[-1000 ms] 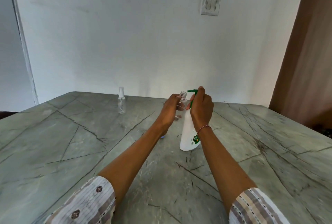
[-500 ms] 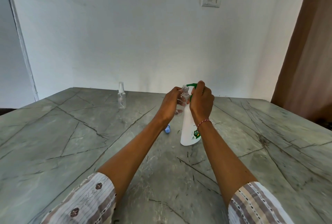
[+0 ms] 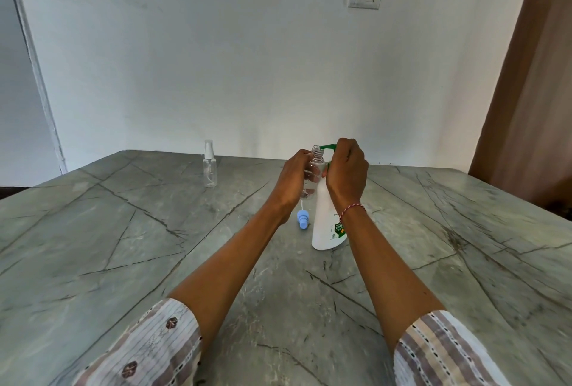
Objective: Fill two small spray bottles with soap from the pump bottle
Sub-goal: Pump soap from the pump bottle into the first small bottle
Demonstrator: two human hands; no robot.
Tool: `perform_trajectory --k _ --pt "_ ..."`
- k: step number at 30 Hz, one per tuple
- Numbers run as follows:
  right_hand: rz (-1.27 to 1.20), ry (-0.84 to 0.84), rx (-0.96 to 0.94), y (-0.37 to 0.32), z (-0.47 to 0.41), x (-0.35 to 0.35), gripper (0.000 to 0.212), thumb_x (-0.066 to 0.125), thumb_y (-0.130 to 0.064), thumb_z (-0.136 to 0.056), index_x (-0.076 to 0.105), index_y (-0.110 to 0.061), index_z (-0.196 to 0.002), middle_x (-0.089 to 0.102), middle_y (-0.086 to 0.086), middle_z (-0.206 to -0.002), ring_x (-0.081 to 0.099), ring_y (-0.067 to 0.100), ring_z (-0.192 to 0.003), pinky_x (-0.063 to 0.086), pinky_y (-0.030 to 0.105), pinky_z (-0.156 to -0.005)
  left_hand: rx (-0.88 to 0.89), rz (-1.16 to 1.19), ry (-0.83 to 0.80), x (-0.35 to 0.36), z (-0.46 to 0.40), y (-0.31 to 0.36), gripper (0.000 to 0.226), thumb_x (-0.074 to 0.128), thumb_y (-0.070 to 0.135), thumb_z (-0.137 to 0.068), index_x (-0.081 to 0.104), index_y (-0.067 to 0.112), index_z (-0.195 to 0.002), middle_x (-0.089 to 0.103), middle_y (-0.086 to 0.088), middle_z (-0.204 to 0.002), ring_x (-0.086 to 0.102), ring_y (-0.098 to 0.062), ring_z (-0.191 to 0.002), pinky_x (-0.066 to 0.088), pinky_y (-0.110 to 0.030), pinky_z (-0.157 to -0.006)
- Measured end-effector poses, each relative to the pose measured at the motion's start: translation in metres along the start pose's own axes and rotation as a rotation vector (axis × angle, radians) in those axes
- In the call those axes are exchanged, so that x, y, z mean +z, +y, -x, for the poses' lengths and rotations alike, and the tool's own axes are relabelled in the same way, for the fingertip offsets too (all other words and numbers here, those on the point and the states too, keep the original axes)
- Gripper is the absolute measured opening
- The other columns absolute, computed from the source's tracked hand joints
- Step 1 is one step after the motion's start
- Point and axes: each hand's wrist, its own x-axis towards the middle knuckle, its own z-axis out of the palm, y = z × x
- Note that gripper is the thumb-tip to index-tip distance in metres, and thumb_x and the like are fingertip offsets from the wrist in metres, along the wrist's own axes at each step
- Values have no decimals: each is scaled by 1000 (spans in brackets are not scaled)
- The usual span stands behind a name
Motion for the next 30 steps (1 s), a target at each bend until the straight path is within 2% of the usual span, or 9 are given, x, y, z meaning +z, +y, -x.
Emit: perform_trajectory --k 2,5,7,10,12,15,19,26,30 --pt "-45 38 34 -2 1 2 23 34 -16 -95 42 -9 -75 43 -4 -61 48 22 -69 32 24 -53 -15 3 -6 0 -1 0 42 18 33 -100 53 15 -115 59 -1 -95 55 -6 -78 45 -17 -58" --pt "-63 38 63 -2 0 0 24 34 -16 -95 42 -7 -75 43 -4 -61 46 21 -68 28 30 -53 -27 10 -12 0 0 -1 43 19 33 -100 52 11 -119 58 -5 -99 55 -6 -77 45 -18 -59" --pt "-66 22 54 0 0 -2 26 32 -20 -97 45 -7 -79 46 -4 -64 45 20 -70 27 30 -58 -31 19 -7 1 0 -2 42 20 33 -100 53 12 -117 59 -5 -98 55 -7 -77 46 -18 -58" --pt "-49 4 33 1 1 -2 41 25 -34 -101 52 -4 -93 52 0 -79 48 19 -79 33 27 -72 -43 29 10 3 0 -3 38 21 35 -100 52 17 -114 58 -3 -96 55 -8 -78 47 -19 -59" --pt "-66 32 45 -1 2 -2 44 23 -36 -101 53 -5 -94 55 1 -80 52 19 -80 37 29 -74 -40 24 9 4 0 -3 34 21 36 -100 50 21 -109 58 0 -93 55 -9 -79 47 -21 -61" --pt "-83 44 46 -2 1 -1 27 27 -27 -101 44 -9 -89 50 -4 -69 53 22 -76 38 31 -67 -36 24 13 3 0 -2 35 22 37 -99 51 21 -111 58 1 -92 55 -9 -81 47 -21 -62" --pt "-86 59 33 0 0 -1 17 31 -20 -99 41 -10 -90 45 -9 -64 52 21 -72 36 29 -61 -43 1 8 4 0 -1 41 21 36 -100 49 16 -123 57 -3 -103 54 -7 -79 44 -18 -58" --pt "-71 69 19 1 0 1 12 32 -18 -98 39 -11 -92 43 -8 -63 48 20 -67 34 29 -60 -53 5 11 2 -1 -1 42 21 34 -100 49 13 -124 57 -6 -104 54 -7 -78 45 -19 -58" --pt "-71 63 22 1 0 1 12 31 -17 -98 38 -11 -91 42 -6 -63 51 24 -70 40 36 -63 -47 6 1 1 0 -3 43 21 33 -100 50 11 -123 57 -7 -102 53 -7 -77 44 -19 -59"
